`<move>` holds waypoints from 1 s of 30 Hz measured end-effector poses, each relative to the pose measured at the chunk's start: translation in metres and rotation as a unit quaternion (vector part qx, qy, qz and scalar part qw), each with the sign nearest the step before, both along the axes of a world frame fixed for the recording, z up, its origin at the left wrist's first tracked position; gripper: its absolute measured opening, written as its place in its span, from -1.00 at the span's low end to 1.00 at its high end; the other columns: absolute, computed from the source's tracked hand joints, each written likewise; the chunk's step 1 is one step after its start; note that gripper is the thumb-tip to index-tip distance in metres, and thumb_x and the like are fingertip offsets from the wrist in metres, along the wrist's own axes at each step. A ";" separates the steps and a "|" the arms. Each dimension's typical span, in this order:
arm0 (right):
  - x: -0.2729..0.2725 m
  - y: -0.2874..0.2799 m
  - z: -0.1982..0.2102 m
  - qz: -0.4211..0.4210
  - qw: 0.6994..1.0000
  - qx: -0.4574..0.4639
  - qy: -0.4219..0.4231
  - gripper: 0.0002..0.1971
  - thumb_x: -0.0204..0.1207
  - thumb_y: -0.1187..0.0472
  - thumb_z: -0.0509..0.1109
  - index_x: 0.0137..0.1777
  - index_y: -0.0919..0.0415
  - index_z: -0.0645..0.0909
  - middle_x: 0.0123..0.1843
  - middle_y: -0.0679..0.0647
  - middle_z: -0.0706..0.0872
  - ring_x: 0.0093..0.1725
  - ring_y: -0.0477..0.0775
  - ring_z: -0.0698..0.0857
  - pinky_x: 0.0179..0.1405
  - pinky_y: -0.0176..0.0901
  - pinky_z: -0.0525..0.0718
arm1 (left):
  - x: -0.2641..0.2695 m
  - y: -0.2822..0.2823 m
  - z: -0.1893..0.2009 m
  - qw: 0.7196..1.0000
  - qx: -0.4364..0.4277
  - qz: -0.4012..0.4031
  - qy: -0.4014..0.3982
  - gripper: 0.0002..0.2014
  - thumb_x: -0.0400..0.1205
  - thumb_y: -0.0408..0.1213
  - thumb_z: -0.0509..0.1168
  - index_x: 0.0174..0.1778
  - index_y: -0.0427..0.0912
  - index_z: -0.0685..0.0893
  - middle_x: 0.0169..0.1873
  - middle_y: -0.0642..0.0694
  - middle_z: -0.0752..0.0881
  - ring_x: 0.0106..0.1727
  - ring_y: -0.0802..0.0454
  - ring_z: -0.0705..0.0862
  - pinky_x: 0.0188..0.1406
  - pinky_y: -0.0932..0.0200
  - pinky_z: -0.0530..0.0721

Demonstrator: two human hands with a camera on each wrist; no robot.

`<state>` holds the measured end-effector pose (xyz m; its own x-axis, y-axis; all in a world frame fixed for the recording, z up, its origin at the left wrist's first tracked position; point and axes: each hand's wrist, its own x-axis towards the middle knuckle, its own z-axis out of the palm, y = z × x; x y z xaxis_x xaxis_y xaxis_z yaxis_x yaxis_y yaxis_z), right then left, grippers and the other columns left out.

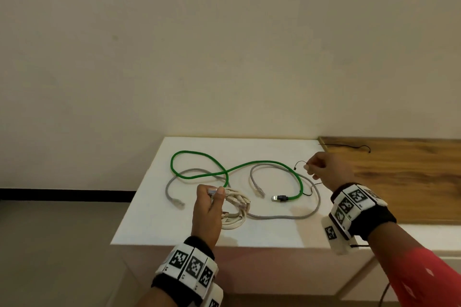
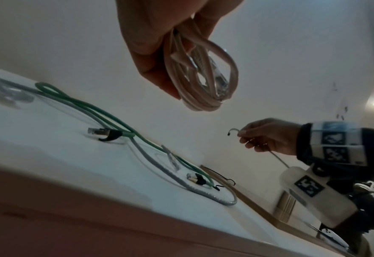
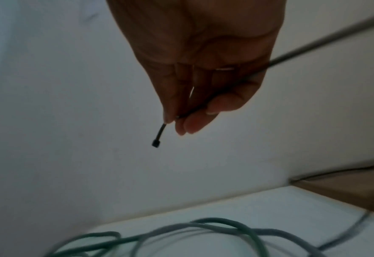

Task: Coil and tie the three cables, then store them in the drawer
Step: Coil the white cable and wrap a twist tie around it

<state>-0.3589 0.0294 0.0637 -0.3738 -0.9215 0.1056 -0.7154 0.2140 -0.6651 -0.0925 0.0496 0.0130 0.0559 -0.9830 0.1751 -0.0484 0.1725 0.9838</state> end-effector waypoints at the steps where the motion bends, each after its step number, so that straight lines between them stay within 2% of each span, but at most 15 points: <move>1: 0.013 0.011 0.007 0.015 1.000 -0.012 -0.007 -0.80 0.43 0.26 0.43 -0.41 0.08 0.58 -0.37 0.08 0.75 -0.31 0.13 0.75 -0.18 0.03 0.74 | 0.000 0.003 0.001 1.000 -0.004 0.002 -0.004 -0.85 0.67 -0.31 0.13 -0.23 -0.18 0.37 -0.43 -0.05 0.47 -0.41 0.02 0.42 -0.40 0.25 0.48; 4: 0.062 0.050 0.023 0.066 0.996 -0.049 -0.040 -0.85 0.41 0.27 0.46 -0.36 0.14 0.61 -0.42 0.04 0.72 -0.50 -0.09 0.68 -0.49 -0.34 0.58 | 0.002 0.012 0.007 1.000 -0.004 0.012 -0.009 -0.83 0.67 -0.28 0.14 -0.25 -0.14 0.35 -0.45 -0.02 0.46 -0.40 0.03 0.43 -0.29 0.10 0.45; 5: 0.080 0.063 0.025 0.085 0.993 -0.063 -0.049 -0.84 0.39 0.27 0.48 -0.38 0.13 0.61 -0.44 0.01 0.70 -0.56 -0.13 0.64 -0.52 -0.36 0.55 | 0.004 0.017 0.009 1.000 -0.001 0.014 -0.010 -0.81 0.67 -0.27 0.14 -0.26 -0.11 0.34 -0.45 -0.01 0.46 -0.40 0.03 0.43 -0.26 0.04 0.46; 7: 0.108 0.082 0.026 0.121 0.989 -0.076 -0.048 -0.80 0.37 0.26 0.50 -0.41 0.07 0.58 -0.45 -0.06 0.68 -0.60 -0.15 0.59 -0.50 -0.29 0.56 | 0.006 0.025 0.015 1.000 0.006 0.015 -0.010 -0.80 0.67 -0.26 0.14 -0.27 -0.08 0.32 -0.45 0.00 0.45 -0.40 0.03 0.43 -0.23 -0.01 0.48; 10: 0.141 0.101 0.019 0.184 0.980 -0.074 -0.010 -0.78 0.40 0.21 0.49 -0.40 -0.05 0.56 -0.38 -0.09 0.70 -0.59 -0.17 0.54 -0.42 -0.31 0.53 | 0.010 0.036 0.023 1.000 -0.001 0.013 -0.010 -0.82 0.67 -0.25 0.14 -0.24 -0.10 0.33 -0.44 -0.01 0.46 -0.38 0.02 0.45 -0.23 0.00 0.49; 13: 0.162 0.111 0.013 0.230 0.970 -0.071 0.039 -0.94 0.46 0.20 0.41 -0.23 0.12 0.67 -0.26 0.00 0.71 -0.47 -0.25 0.47 -0.29 -0.20 0.51 | 0.015 0.045 0.029 1.000 -0.010 0.010 -0.014 -0.87 0.67 -0.26 0.14 -0.18 -0.15 0.36 -0.38 -0.01 0.53 -0.35 0.02 0.50 -0.20 0.00 0.52; 16: 0.168 0.114 0.012 0.259 0.962 -0.057 0.067 -0.92 0.49 0.21 0.38 -0.15 0.15 0.71 -0.26 -0.09 0.65 -0.40 -0.29 0.44 -0.32 -0.33 0.40 | 0.019 0.050 0.031 1.000 -0.004 0.012 -0.016 -0.85 0.68 -0.26 0.14 -0.20 -0.12 0.36 -0.37 0.00 0.54 -0.34 0.03 0.52 -0.17 -0.06 0.56; 18: 0.171 0.115 0.014 0.271 0.958 -0.036 0.086 -0.89 0.50 0.20 0.35 -0.13 0.12 0.72 -0.22 -0.07 0.70 -0.36 -0.24 0.46 -0.28 -0.33 0.41 | 0.021 0.054 0.032 1.000 -0.009 0.008 -0.021 -0.85 0.68 -0.27 0.14 -0.20 -0.14 0.35 -0.39 0.01 0.52 -0.36 0.05 0.51 -0.20 -0.01 0.57; 21: 0.174 0.115 0.021 0.268 0.955 -0.006 0.128 -0.85 0.52 0.21 0.31 -0.08 0.07 0.72 -0.08 0.00 0.80 -0.21 -0.07 0.57 -0.16 -0.20 0.48 | 0.019 0.061 0.035 0.999 -0.025 -0.003 -0.031 -0.87 0.68 -0.29 0.13 -0.12 -0.26 0.35 -0.38 0.02 0.53 -0.35 0.10 0.53 -0.38 0.33 0.57; 22: 0.175 0.115 0.024 0.264 0.954 0.001 0.142 -0.84 0.53 0.21 0.29 -0.06 0.06 0.72 -0.07 0.02 0.80 -0.16 -0.03 0.62 -0.15 -0.20 0.48 | 0.018 0.064 0.037 0.999 -0.029 -0.008 -0.035 -0.86 0.68 -0.29 0.13 -0.11 -0.28 0.35 -0.37 0.02 0.54 -0.33 0.11 0.55 -0.39 0.35 0.57; 25: 0.178 0.117 0.027 0.254 0.947 0.001 0.198 -0.82 0.55 0.16 0.26 -0.02 0.10 0.69 -0.02 0.05 0.79 -0.01 0.08 0.69 -0.13 -0.17 0.49 | 0.017 0.069 0.040 0.998 -0.039 -0.013 -0.054 -0.86 0.68 -0.28 0.13 -0.11 -0.27 0.35 -0.38 0.06 0.53 -0.32 0.15 0.54 -0.27 0.19 0.53; 27: 0.180 0.117 0.026 0.248 0.939 -0.010 0.237 -0.82 0.57 0.15 0.22 0.01 0.15 0.65 0.02 0.08 0.75 0.01 0.14 0.68 -0.16 -0.14 0.46 | 0.017 0.071 0.040 0.997 -0.039 -0.018 -0.065 -0.86 0.68 -0.27 0.13 -0.11 -0.27 0.35 -0.38 0.07 0.53 -0.32 0.18 0.54 -0.24 0.15 0.53; 29: 0.182 0.118 0.024 0.238 0.933 -0.031 0.269 -0.82 0.57 0.15 0.22 0.02 0.18 0.61 -0.01 0.10 0.74 -0.03 0.17 0.69 -0.23 -0.14 0.41 | 0.016 0.074 0.039 0.996 -0.037 -0.027 -0.075 -0.85 0.68 -0.25 0.12 -0.08 -0.28 0.35 -0.37 0.07 0.54 -0.31 0.15 0.55 -0.17 0.03 0.60; 30: 0.183 0.119 0.025 0.232 0.925 -0.045 0.296 -0.86 0.52 0.14 0.31 -0.03 0.18 0.63 -0.10 0.10 0.75 -0.14 0.15 0.71 -0.32 -0.16 0.38 | 0.016 0.076 0.039 0.996 -0.034 -0.030 -0.080 -0.83 0.69 -0.24 0.12 -0.07 -0.29 0.35 -0.37 0.07 0.54 -0.30 0.10 0.56 -0.13 -0.03 0.62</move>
